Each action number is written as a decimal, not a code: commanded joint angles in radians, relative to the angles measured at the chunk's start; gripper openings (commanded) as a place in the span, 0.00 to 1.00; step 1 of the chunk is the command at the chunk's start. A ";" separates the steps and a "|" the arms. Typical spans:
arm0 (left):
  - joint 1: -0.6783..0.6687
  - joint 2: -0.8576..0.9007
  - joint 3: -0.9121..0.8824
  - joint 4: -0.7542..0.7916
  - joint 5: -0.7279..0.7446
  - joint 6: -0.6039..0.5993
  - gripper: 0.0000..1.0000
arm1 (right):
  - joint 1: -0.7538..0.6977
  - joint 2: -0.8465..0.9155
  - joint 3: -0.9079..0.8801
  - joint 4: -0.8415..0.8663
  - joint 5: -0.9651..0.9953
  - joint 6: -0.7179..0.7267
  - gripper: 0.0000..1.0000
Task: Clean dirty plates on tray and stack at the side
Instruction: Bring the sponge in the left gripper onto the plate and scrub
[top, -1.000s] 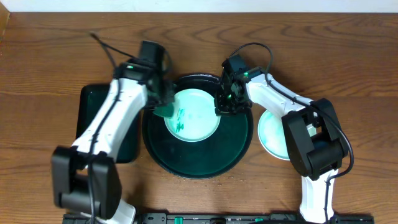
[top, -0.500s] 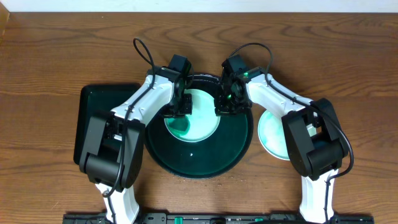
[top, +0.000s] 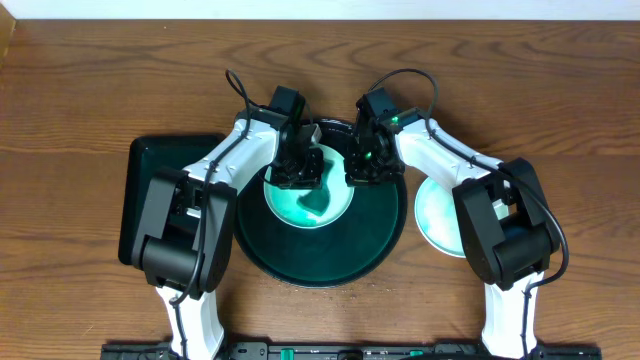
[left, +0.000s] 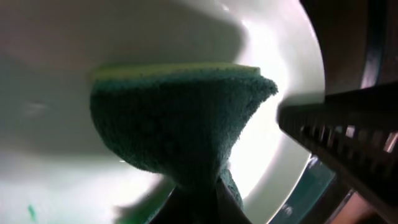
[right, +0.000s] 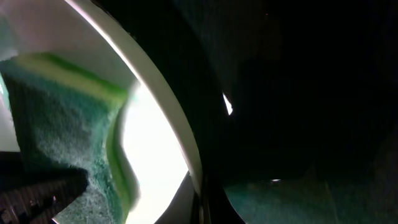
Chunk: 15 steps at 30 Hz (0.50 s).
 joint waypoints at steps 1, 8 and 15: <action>0.003 0.022 -0.008 0.040 -0.181 -0.146 0.07 | 0.014 0.005 -0.023 -0.002 0.026 0.014 0.01; 0.000 0.022 0.018 -0.051 -0.460 -0.275 0.07 | 0.014 0.005 -0.023 -0.002 0.026 0.014 0.01; -0.034 0.022 0.018 -0.227 -0.662 -0.338 0.07 | 0.014 0.005 -0.023 -0.001 0.026 0.014 0.01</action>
